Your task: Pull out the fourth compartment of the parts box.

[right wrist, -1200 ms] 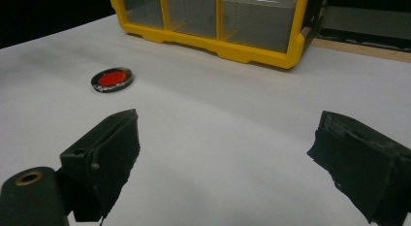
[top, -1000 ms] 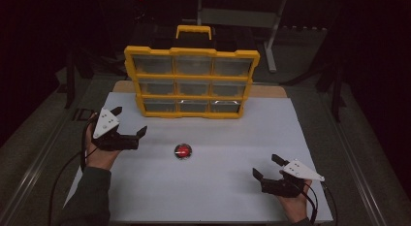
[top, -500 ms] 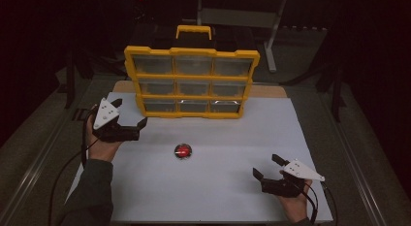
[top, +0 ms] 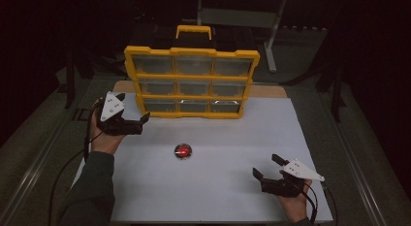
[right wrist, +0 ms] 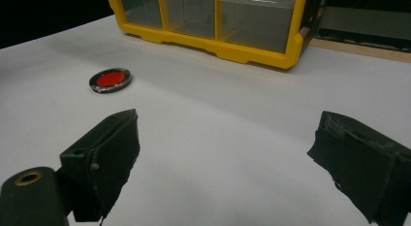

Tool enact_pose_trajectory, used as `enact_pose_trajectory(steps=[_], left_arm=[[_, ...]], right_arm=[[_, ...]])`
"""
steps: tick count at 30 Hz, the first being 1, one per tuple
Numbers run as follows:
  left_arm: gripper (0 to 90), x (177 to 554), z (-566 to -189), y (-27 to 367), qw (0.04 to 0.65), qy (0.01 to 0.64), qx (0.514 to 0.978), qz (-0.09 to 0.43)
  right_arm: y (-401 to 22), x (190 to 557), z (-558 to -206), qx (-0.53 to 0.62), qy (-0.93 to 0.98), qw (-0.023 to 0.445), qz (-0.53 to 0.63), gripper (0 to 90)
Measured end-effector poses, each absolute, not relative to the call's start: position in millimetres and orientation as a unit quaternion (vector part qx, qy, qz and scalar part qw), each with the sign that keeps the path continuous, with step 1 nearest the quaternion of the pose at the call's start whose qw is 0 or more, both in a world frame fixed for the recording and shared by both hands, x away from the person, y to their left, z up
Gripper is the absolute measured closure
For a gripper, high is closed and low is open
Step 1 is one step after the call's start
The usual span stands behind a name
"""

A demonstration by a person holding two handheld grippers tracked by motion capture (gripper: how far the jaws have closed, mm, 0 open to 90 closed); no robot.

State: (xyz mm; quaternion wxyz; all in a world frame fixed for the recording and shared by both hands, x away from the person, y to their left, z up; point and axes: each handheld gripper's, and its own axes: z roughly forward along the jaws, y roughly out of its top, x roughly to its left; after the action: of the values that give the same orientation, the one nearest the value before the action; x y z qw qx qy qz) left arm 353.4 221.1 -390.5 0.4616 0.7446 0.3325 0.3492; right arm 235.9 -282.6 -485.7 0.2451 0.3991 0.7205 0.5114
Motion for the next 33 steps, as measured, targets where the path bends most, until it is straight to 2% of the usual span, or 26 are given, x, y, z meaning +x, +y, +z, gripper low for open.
enact_pose_trajectory(steps=[12, 33], left_arm=[[0.0, 368.6, -390.1, 213.9, 0.421, 0.314, 0.773, 0.356], [0.0, 386.4, -387.8, 210.8, 0.397, 0.311, 0.78, 0.371]], right_arm=[[-282.9, 236.0, -485.7, 0.4, 0.72, 0.244, 0.511, 8.8], [-283.3, 235.9, -485.7, 0.401, 0.72, 0.246, 0.509, 8.8]])
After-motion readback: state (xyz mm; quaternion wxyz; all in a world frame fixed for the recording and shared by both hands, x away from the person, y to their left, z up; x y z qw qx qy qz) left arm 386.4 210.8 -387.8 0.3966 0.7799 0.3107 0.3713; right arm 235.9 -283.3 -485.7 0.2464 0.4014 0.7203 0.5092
